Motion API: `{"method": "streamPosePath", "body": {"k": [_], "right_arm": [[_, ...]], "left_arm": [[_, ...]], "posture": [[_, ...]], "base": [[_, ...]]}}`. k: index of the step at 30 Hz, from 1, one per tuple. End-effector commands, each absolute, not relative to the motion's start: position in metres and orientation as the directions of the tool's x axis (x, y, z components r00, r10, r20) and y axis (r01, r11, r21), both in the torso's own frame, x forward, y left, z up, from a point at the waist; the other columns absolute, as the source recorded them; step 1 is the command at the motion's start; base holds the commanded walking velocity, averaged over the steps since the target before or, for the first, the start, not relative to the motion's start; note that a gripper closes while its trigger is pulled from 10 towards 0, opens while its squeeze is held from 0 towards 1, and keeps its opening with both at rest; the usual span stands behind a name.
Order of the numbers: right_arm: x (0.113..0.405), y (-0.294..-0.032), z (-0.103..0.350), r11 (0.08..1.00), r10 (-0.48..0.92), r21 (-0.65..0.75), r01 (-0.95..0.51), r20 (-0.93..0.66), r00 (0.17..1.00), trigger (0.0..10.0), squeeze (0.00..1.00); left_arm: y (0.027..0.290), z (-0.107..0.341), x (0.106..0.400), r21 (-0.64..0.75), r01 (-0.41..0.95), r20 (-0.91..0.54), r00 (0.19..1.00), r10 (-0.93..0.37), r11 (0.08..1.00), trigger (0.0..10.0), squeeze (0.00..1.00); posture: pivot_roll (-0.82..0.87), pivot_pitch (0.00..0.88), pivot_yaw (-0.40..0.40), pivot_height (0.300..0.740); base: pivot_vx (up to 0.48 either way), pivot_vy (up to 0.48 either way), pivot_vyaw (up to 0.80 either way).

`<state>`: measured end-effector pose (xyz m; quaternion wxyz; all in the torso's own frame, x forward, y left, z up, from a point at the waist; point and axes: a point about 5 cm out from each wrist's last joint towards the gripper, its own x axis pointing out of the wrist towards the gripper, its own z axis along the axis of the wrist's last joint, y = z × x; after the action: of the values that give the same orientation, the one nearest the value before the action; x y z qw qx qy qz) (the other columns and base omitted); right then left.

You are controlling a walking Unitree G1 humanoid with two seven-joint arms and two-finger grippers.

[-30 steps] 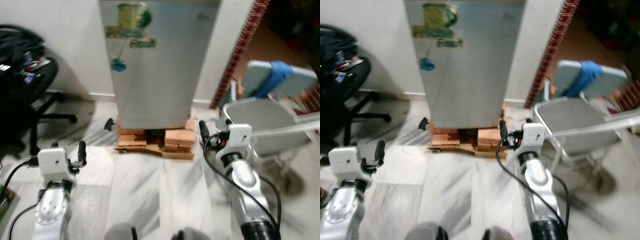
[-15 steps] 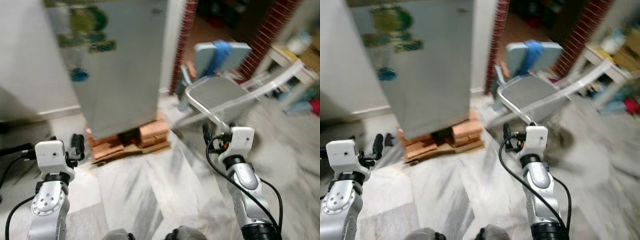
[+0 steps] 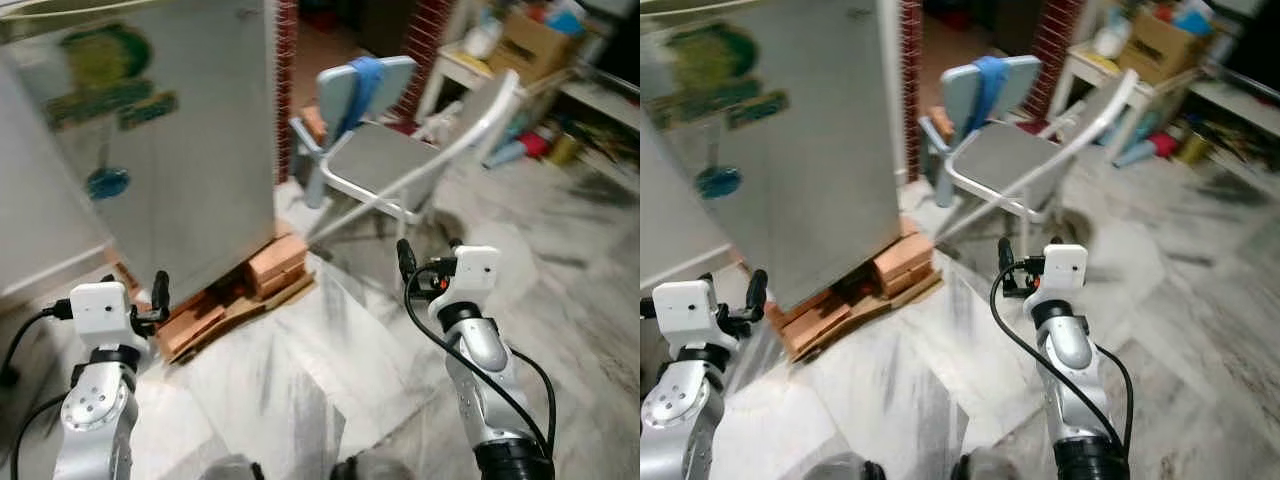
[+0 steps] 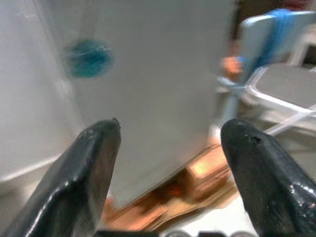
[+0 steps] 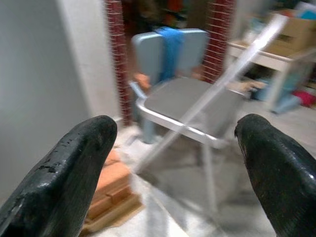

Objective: Restocking fridge

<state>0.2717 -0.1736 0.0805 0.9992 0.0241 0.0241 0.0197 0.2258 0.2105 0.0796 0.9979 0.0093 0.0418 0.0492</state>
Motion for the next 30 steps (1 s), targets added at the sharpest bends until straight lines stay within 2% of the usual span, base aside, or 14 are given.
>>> {"method": "streamPosePath", "body": {"k": [1, 6, 13, 17, 22, 24, 30], "right_arm": [[0.274, -0.173, 0.085, 0.998, 0.033, 0.055, -0.032, -0.032, 0.999, 10.0, 0.00], [0.274, -0.173, 0.085, 0.998, 0.032, 0.056, -0.030, -0.032, 0.999, 10.0, 0.00], [0.275, -0.173, 0.083, 0.998, 0.033, 0.063, -0.031, -0.036, 0.999, 10.0, 0.00], [0.275, -0.174, 0.083, 0.999, 0.009, 0.051, -0.008, -0.025, 1.000, 10.0, 0.00], [0.275, -0.175, 0.081, 0.999, -0.016, 0.047, 0.017, -0.020, 1.000, 10.0, 0.00], [0.275, -0.175, 0.081, 0.999, -0.020, 0.043, 0.020, -0.022, 1.000, 10.0, 0.00], [0.275, -0.174, 0.078, 0.999, 0.015, 0.031, -0.013, -0.037, 0.999, 10.0, 0.00]], "left_arm": [[0.214, 0.079, 0.222, 0.030, -0.092, -0.094, 0.991, 0.095, 0.995, 10.0, 0.00], [0.214, 0.079, 0.222, 0.029, -0.089, -0.094, 0.991, 0.091, 0.996, 10.0, 0.00], [0.214, 0.080, 0.224, 0.041, -0.067, -0.076, 0.995, 0.070, 0.997, 10.0, 0.00], [0.210, 0.084, 0.231, 0.062, -0.020, -0.072, 0.997, 0.025, 0.998, 10.0, 0.00], [0.208, 0.084, 0.239, 0.065, 0.007, -0.084, 0.996, -0.001, 0.998, 10.0, 0.00], [0.207, 0.083, 0.241, 0.059, 0.010, -0.088, 0.996, -0.005, 0.998, 10.0, 0.00], [0.199, 0.081, 0.241, 0.038, 0.033, -0.096, 0.995, -0.029, 0.999, 10.0, 0.00]], "posture": [[0.12, 0.038, -0.012, 0.740], [0.12, 0.039, -0.011, 0.740], [0.12, 0.037, 0.000, 0.740], [0.11, 0.032, 0.053, 0.740], [0.09, 0.025, 0.082, 0.740], [0.09, 0.023, 0.080, 0.740], [0.11, 0.028, 0.037, 0.740]], "base": [[0.000, 0.480, -0.80], [0.000, 0.480, -0.56], [0.000, 0.416, 0.00], [0.000, 0.000, 0.00], [0.000, 0.000, 0.00], [0.000, 0.000, -0.57], [0.000, 0.473, -0.80]]}}
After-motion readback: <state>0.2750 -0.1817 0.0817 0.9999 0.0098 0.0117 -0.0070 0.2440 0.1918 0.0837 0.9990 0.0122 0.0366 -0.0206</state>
